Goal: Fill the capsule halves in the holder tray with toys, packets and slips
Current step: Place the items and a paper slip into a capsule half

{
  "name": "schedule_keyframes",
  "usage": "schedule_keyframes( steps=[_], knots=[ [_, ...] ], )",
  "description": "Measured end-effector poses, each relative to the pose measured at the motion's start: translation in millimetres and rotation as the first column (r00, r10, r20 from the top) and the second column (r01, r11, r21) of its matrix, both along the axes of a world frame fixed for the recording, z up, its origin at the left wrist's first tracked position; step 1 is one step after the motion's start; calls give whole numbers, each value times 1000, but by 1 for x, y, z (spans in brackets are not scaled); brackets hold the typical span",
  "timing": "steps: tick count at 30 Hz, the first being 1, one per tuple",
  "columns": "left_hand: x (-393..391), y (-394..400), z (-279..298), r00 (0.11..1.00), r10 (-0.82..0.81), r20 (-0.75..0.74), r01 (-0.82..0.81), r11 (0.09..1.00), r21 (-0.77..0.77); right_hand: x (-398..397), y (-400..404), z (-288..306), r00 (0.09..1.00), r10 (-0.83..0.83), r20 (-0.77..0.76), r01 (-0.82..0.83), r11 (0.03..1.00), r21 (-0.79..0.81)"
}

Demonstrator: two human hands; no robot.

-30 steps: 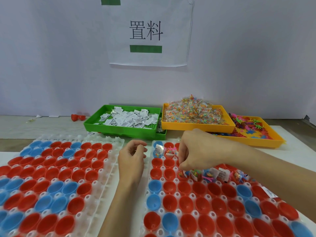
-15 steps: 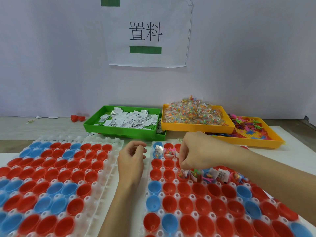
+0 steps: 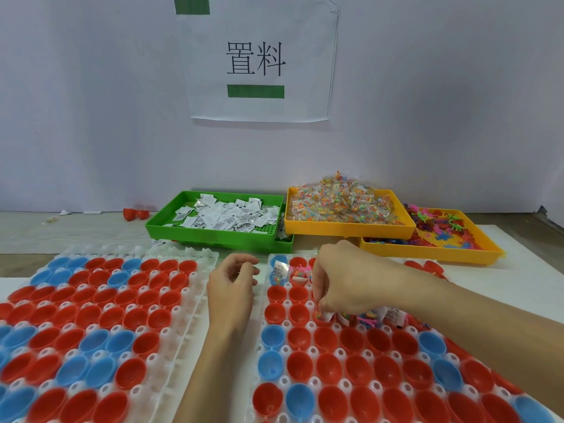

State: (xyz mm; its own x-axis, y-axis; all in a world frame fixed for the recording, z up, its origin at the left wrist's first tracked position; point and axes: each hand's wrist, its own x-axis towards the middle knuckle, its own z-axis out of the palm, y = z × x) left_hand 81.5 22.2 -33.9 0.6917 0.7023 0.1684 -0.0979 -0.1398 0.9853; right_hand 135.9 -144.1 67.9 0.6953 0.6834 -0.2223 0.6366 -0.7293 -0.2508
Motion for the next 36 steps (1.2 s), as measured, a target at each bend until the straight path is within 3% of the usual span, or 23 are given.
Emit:
schedule_keyframes(
  steps=[7, 10, 12, 15, 18, 20, 22, 26, 29, 33, 36],
  knots=[
    [0, 1, -2, 1000, -2, 0, 2, 1000, 1, 8, -22, 16, 999, -25, -39, 33, 977, 209],
    [0, 0, -3, 1000, 4, 1, -4, 1000, 4, 26, -53, 23, 990, -142, -9, 136, 927, 350],
    [0, -2, -3, 1000, 9, 2, -9, 1000, -7, 47, -86, 18, 954, -298, 31, 243, 832, 499],
    [0, -6, -3, 1000, 6, 8, -6, 1000, -28, 83, -143, -3, 827, -559, -52, 439, 586, 681],
    [1, -6, -4, 1000, -4, 15, 4, 1000, -18, 115, -188, -27, 696, -687, -209, 577, 363, 732],
    [3, -4, -6, 1000, -7, 30, 7, 1000, -21, 133, -204, -39, 651, -706, -277, 624, 291, 725],
    [5, -1, -8, 999, -15, 37, 16, 1000, -26, 147, -208, -47, 656, -716, -239, 617, 328, 715],
    [7, 3, -10, 998, -42, 45, 43, 999, -31, 173, -192, -48, 740, -673, -2, 533, 584, 612],
    [5, 2, -9, 997, -64, 52, 65, 998, -23, 188, -179, -42, 794, -603, 75, 512, 731, 450],
    [5, 0, -7, 995, -76, 70, 77, 997, -13, 199, -172, -46, 832, -542, 116, 493, 819, 292],
    [6, -1, -7, 995, -67, 69, 68, 998, -6, 203, -173, -55, 829, -546, 120, 498, 819, 285]
  ],
)
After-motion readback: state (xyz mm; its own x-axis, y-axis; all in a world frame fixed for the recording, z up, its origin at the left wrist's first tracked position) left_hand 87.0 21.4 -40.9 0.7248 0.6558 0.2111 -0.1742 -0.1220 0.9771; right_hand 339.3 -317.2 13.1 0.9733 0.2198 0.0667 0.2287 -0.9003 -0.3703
